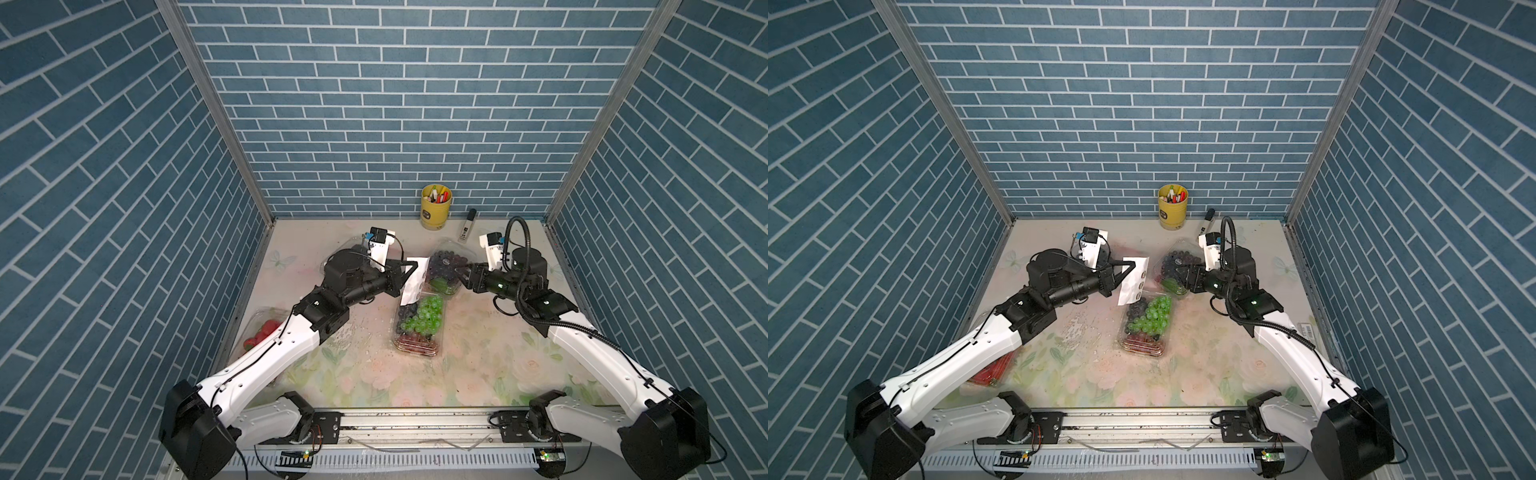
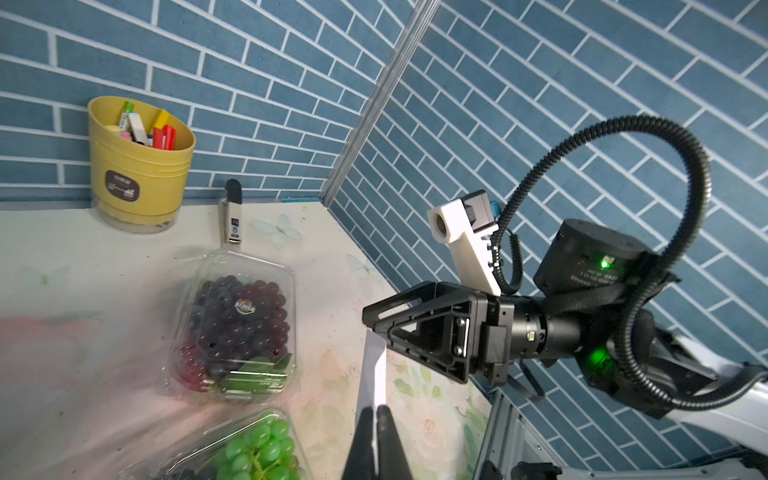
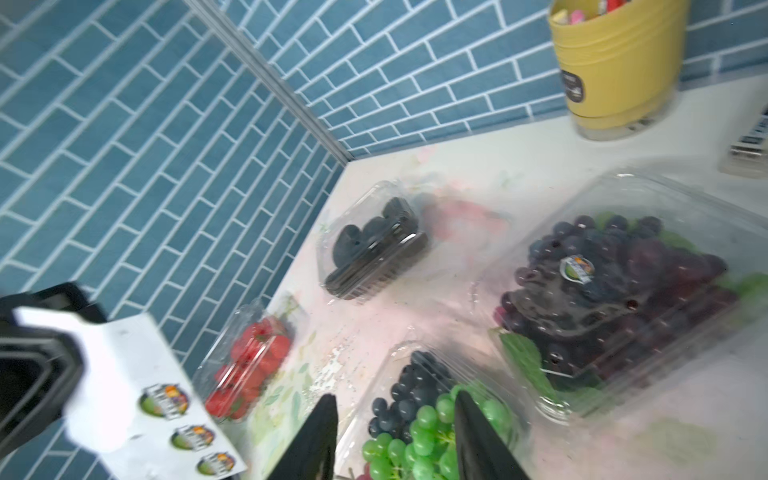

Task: Label fruit boxes
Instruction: Stick the label on the fruit box, then adjust the label sticker.

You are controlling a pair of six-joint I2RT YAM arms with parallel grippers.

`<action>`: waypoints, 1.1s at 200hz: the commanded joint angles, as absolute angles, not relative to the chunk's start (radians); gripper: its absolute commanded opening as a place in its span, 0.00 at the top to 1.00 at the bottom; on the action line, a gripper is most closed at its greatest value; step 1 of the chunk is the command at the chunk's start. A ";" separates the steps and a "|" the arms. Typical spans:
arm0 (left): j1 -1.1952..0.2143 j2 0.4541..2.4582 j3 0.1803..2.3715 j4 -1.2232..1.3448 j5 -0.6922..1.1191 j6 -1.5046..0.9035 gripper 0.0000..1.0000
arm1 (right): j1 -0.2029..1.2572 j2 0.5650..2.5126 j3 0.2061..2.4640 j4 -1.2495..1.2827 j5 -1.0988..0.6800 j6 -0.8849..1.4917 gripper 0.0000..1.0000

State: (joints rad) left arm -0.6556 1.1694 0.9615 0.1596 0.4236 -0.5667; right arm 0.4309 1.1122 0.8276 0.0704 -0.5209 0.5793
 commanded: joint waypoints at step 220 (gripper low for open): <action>-0.637 1.244 1.014 0.480 0.540 -0.824 1.00 | 0.434 1.296 0.732 1.154 -0.871 1.256 0.58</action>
